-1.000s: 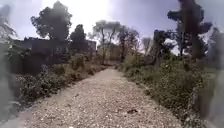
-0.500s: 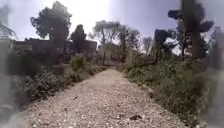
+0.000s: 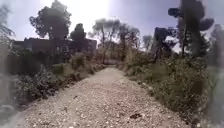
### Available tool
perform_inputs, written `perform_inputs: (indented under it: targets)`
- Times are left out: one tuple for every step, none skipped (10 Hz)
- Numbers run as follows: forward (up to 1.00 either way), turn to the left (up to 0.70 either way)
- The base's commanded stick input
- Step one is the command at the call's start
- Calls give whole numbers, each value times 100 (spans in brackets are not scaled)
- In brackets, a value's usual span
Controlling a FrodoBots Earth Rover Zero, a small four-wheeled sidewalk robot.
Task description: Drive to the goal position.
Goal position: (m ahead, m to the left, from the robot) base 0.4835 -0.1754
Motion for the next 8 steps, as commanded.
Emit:
perform_inputs:
  targets:
    - [70, 0]
    - [70, 0]
    - [70, 0]
    - [70, 0]
    - [70, 0]
    - [70, 0]
    - [70, 0]
    - [70, 0]
